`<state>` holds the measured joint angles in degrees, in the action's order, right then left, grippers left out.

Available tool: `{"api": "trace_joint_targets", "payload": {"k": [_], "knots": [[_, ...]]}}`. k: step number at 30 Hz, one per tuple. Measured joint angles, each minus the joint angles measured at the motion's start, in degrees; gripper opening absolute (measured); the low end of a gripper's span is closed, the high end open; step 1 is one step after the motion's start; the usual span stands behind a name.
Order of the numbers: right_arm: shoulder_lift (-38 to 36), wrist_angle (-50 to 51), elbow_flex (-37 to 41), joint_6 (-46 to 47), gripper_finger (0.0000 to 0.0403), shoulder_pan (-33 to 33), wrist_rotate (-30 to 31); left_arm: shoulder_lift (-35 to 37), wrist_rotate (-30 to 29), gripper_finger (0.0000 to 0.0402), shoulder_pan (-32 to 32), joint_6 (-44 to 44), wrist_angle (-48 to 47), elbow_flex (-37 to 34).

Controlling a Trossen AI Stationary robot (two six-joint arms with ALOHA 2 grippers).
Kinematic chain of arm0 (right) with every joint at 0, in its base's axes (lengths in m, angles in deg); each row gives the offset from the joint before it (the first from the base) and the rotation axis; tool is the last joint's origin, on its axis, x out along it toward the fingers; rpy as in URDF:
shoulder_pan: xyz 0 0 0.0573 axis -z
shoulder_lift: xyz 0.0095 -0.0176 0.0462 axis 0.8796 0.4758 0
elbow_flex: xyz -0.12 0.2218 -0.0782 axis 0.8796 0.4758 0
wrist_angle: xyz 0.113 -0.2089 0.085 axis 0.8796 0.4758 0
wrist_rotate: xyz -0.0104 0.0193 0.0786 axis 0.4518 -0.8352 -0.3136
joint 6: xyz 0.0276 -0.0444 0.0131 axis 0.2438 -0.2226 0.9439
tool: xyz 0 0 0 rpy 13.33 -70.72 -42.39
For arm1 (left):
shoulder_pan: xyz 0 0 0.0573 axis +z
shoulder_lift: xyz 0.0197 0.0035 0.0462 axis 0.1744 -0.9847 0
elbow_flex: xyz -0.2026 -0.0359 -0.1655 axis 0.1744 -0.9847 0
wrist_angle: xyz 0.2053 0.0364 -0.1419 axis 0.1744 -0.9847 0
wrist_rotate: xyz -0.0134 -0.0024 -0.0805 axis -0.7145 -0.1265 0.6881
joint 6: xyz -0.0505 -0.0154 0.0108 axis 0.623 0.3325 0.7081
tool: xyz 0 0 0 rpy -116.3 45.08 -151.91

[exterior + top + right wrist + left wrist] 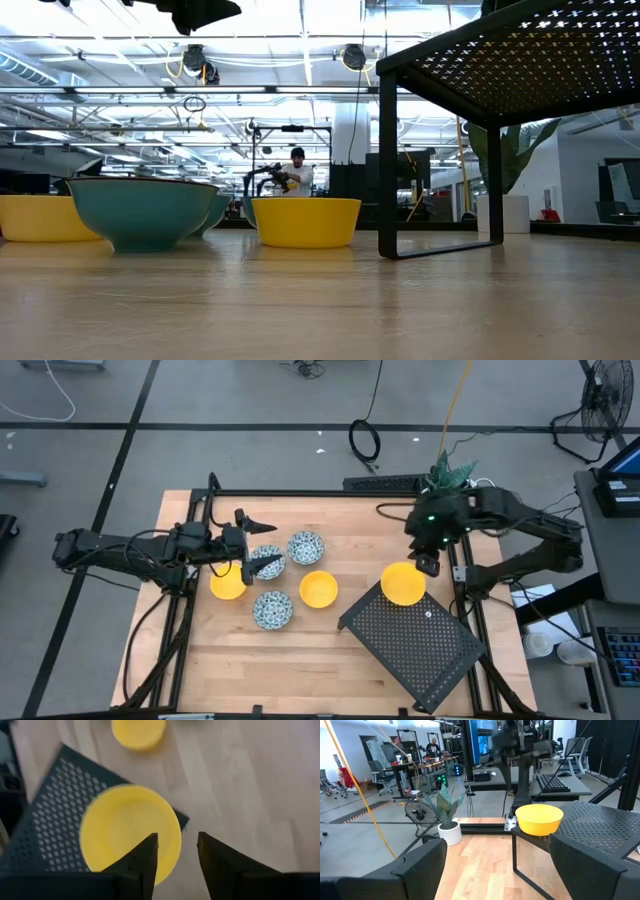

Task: Pick & Place Mini bowls
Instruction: Stack the left yellow bowl on top of the yellow bowl on the shelf

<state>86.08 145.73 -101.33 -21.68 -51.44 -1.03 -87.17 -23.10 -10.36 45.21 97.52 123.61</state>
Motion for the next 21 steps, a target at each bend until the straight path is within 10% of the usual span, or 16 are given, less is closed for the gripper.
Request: {"api": "trace_joint_targets", "payload": {"k": [11,21], "knots": [[-15.7,-40.5,14.0,-1.7,0.0124,-3.3,-0.7,0.0,0.0,0.0351,0.0,0.1,0.0,0.0],[-27.5,-80.0,38.7,-6.3,0.0125,-7.6,-18.6,0.0,0.0,0.0351,0.0,0.1,0.0,0.0]]}}
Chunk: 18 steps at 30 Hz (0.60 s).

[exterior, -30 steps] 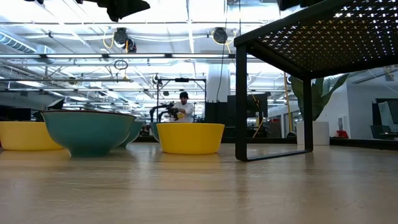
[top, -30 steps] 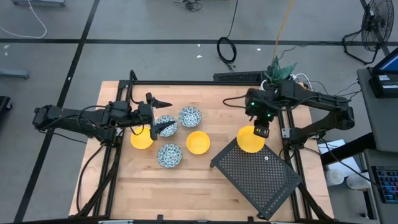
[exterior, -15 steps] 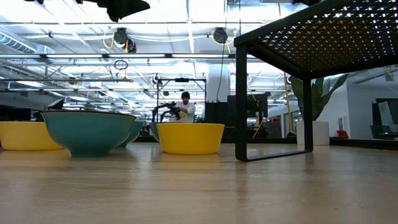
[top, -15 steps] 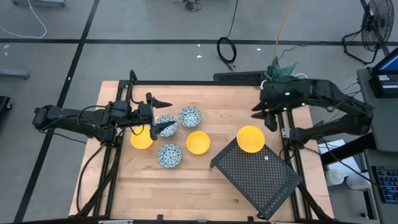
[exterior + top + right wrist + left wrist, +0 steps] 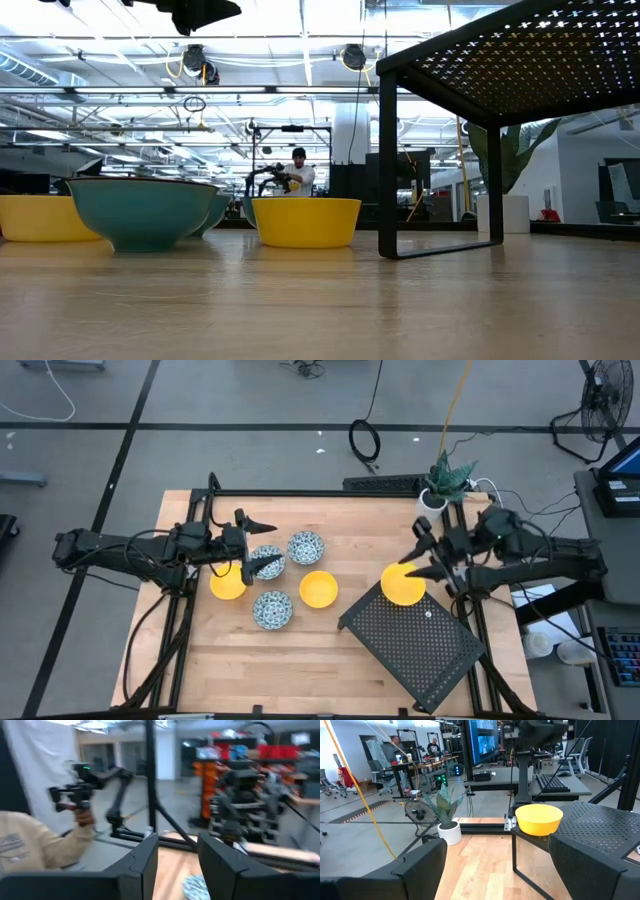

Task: Pick & Place Mini bowls
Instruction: Stack the left yellow bowl on top of the yellow bowl on the shelf

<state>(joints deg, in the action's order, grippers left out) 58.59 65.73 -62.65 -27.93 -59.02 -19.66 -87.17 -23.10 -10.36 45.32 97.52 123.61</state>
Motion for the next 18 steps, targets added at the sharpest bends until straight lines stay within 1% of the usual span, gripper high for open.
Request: {"api": "trace_joint_targets", "payload": {"k": [4,7,8,10,12,14,16,18], "knots": [[-3.7,-5.5,7.8,-0.9,0.0125,-0.8,0.2,0.0,0.0,0.0351,0.0,1.1,-0.2,0.0],[-5.9,-8.8,11.8,-1.3,0.0125,-0.8,0.2,0.0,-0.1,0.0351,-0.1,7.0,-3.6,0.0],[-6.6,-9.5,12.7,-1.4,0.0125,-0.8,0.3,0.0,-0.9,0.0351,-0.1,10.4,-5.6,0.0],[-8.3,-9.6,13.8,-2.3,0.0125,-0.8,0.3,0.0,-4.7,0.0351,-0.2,18.1,-10.4,0.0],[-9.7,-9.6,14.4,-3.8,0.0125,-0.8,0.3,0.2,-9.2,0.0351,0.0,26.0,-16.8,0.0],[-10.9,-9.6,14.6,-5.9,0.0125,-0.8,0.3,0.2,-11.2,0.0351,0.3,34.0,-24.1,0.0],[-11.7,-9.6,14.6,-8.3,0.0125,-0.8,0.3,0.0,-9.9,0.0351,0.4,42.1,-31.5,0.0],[-12.2,-9.6,14.6,-10.4,0.0125,-0.8,0.3,-0.2,-5.5,0.0351,0.3,50.0,-38.4,0.0]]}}
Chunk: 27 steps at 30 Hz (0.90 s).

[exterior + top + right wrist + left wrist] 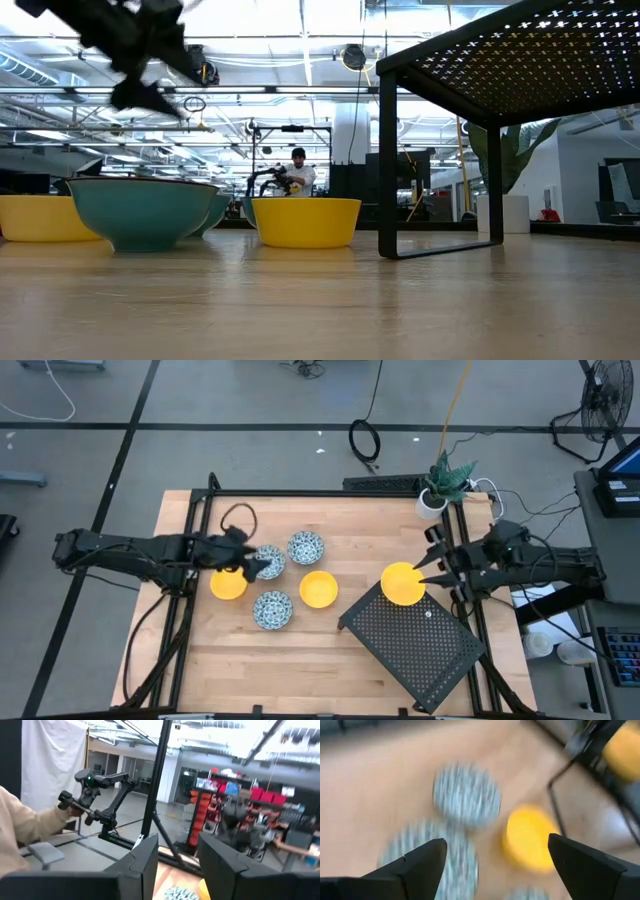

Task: Pick & Place Mini bowls
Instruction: Stack the left yellow bowl on top of the yellow bowl on the shelf

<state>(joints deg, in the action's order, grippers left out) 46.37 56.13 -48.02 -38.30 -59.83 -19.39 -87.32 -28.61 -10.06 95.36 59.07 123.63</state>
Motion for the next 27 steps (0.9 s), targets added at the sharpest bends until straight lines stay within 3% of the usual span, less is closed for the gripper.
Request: {"api": "trace_joint_targets", "payload": {"k": [6,10,19,27], "knots": [[-0.5,3.1,0.0,-4.1,0.0121,0.0,0.0,-0.5,11.5,0.0351,-3.9,20.5,-14.7,0.0],[-0.6,4.8,0.0,-4.4,0.0121,0.0,0.0,-0.9,13.6,0.0351,-8.2,26.3,-18.2,0.0],[-0.6,5.4,0.0,-4.6,0.0119,0.0,0.0,-8.3,10.3,0.0351,-17.5,24.8,-21.9,0.0],[-0.6,5.4,0.0,-2.4,0.0116,0.0,0.0,-19.1,10.4,0.0351,-19.1,24.1,-30.0,0.0]]}}
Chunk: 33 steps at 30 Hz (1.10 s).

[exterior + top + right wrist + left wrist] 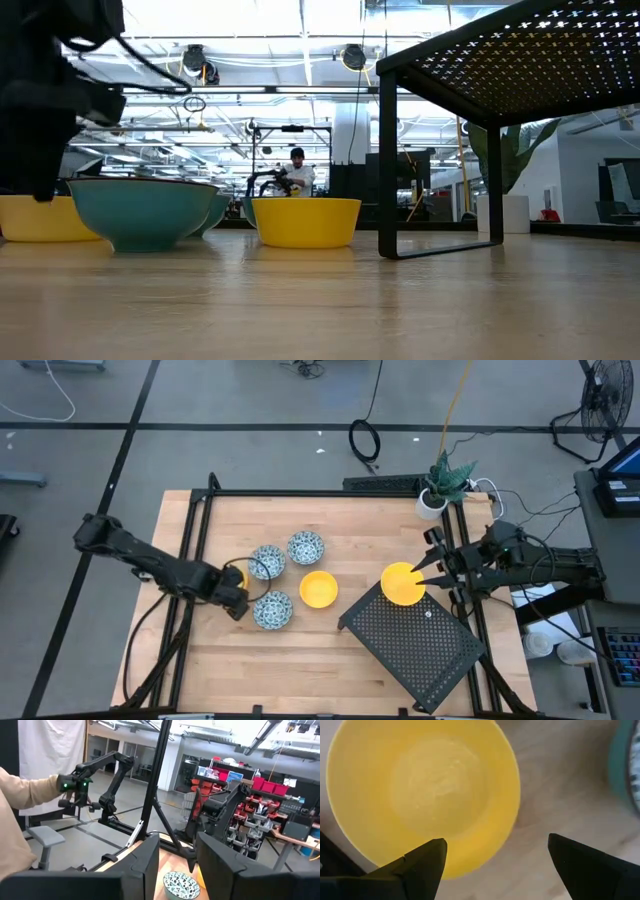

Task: Pick & Place Mini bowls
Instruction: Stack the left yellow bowl on top of the yellow bowl on the shelf

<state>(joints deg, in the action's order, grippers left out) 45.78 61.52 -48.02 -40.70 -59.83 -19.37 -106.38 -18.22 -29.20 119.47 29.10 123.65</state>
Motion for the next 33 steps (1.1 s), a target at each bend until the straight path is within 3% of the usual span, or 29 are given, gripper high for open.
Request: {"api": "trace_joint_targets", "payload": {"k": [8,17,33], "knots": [[1.2,0.7,0.0,1.0,0.0116,0.0,0.0,-4.4,-0.8,0.0351,0.0,-3.8,0.4,0.0],[1.9,0.7,0.0,1.0,0.0116,0.0,0.0,-4.5,-1.9,0.0351,0.0,-2.5,3.6,0.0],[1.9,1.1,0.0,0.4,0.0116,0.0,0.0,-4.4,-1.7,0.0351,1.7,-2.7,-0.4,0.1]]}}
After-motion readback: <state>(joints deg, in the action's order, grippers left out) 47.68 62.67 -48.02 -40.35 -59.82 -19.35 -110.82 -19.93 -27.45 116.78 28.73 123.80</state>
